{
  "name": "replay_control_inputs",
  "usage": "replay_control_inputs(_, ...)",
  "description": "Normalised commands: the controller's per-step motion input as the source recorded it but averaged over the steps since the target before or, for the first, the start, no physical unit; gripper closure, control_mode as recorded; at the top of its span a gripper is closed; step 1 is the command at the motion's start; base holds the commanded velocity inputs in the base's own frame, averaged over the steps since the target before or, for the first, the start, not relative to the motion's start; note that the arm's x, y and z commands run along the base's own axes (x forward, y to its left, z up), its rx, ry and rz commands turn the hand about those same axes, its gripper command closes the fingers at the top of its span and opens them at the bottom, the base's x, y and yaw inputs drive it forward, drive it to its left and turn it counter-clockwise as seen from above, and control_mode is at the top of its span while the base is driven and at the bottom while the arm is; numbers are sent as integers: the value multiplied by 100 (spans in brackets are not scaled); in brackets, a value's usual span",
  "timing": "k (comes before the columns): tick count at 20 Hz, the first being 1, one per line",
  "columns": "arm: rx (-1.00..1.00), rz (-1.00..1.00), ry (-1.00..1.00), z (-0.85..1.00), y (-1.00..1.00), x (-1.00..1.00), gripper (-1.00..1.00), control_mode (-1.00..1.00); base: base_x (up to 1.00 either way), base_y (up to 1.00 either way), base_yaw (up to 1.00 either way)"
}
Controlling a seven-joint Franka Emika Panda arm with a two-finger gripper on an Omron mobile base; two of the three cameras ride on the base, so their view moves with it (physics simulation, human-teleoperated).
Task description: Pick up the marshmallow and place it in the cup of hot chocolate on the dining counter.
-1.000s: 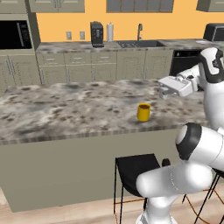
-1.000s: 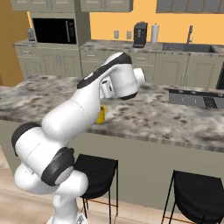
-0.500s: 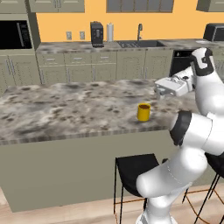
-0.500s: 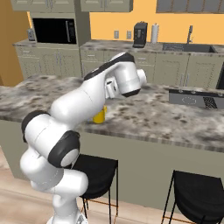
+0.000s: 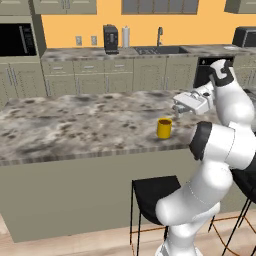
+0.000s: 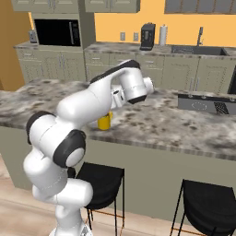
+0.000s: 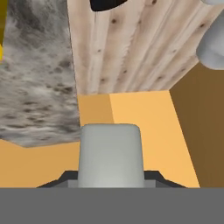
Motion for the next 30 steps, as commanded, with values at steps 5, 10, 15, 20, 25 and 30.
replay_control_inputs(5,0,0,0,-28,0,27,100,-100,0,0,0)
replay_control_inputs(10,0,0,0,-18,5,23,100,-100,0,0,0)
replay_control_inputs(15,0,0,0,-8,15,24,100,-100,0,0,0)
replay_control_inputs(20,0,0,0,-18,0,18,100,-100,0,0,0)
replay_control_inputs(25,0,0,0,-20,0,11,100,-100,0,0,0)
replay_control_inputs(30,0,0,-1,-17,0,26,100,-100,0,0,0)
